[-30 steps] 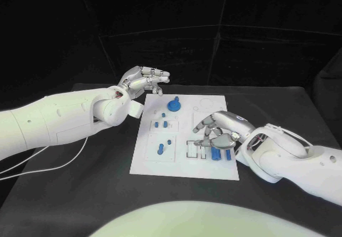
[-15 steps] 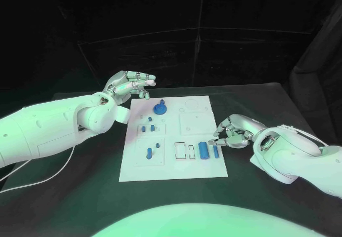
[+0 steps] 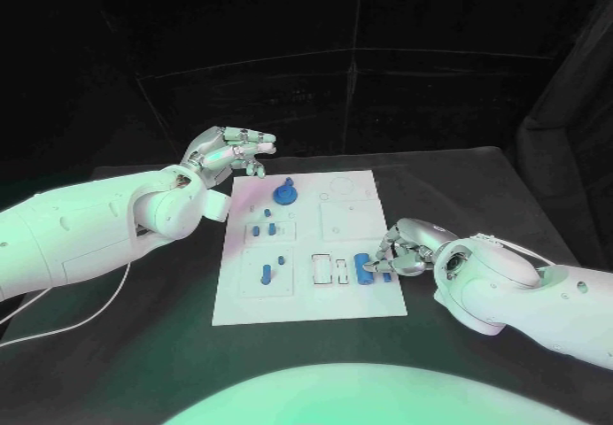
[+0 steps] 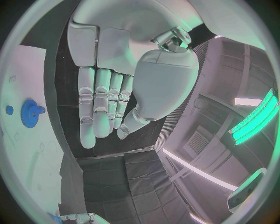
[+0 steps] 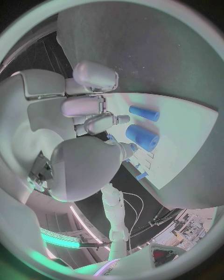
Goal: Assemble the parts on the task board
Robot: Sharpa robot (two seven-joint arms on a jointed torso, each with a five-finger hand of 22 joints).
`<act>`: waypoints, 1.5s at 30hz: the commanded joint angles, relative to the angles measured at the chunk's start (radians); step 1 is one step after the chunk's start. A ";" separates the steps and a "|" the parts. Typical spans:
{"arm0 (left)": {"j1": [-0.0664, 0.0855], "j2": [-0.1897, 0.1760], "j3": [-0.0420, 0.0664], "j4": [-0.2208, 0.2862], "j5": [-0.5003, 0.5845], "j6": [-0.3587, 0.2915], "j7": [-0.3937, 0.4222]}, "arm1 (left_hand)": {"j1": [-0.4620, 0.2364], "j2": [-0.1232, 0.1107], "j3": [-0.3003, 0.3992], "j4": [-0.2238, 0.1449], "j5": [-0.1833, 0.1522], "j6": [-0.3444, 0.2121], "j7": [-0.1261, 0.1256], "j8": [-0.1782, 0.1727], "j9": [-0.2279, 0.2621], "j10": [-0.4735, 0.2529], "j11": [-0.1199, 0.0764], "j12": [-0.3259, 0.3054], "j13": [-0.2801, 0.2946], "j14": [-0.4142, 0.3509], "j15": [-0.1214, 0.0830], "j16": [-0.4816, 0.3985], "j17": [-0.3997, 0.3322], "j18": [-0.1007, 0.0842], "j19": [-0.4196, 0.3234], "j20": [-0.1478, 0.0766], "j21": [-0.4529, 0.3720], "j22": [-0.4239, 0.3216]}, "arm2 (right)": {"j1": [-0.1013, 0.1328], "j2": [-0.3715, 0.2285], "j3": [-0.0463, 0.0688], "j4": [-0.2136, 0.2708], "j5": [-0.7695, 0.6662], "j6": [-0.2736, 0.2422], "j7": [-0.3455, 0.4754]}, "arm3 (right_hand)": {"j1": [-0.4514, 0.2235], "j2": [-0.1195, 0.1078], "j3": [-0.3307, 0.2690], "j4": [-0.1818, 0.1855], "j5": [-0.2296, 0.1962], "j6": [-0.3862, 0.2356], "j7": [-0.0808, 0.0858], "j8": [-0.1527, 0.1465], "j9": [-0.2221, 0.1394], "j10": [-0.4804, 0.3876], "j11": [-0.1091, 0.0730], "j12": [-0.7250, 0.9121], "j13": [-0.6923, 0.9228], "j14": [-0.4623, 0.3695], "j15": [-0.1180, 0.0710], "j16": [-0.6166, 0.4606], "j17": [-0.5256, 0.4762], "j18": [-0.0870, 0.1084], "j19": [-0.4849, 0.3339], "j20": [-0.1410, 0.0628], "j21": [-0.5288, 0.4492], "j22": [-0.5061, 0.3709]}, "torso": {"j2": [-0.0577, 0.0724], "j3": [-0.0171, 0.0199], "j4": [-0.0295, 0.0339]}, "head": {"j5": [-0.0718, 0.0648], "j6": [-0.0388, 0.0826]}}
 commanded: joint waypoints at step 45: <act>0.001 -0.002 0.001 0.004 0.003 0.020 0.004 | 0.003 0.006 -0.009 -0.001 0.006 0.000 0.007 0.006 -0.001 -0.006 0.001 0.003 -0.002 -0.007 0.000 -0.004 -0.003 0.013 -0.002 0.002 -0.005 -0.003 | -0.025 0.060 0.002 0.048 0.062 -0.195 0.028 | 0.080 0.073 -0.041 0.009 0.210 0.044 -0.020 0.050 0.027 0.045 -0.025 0.061 0.100 0.074 -0.023 0.037 0.080 -0.028 0.026 -0.007 0.044 0.075 | 0.000 -0.0023 0.0022 | 0.011 -0.001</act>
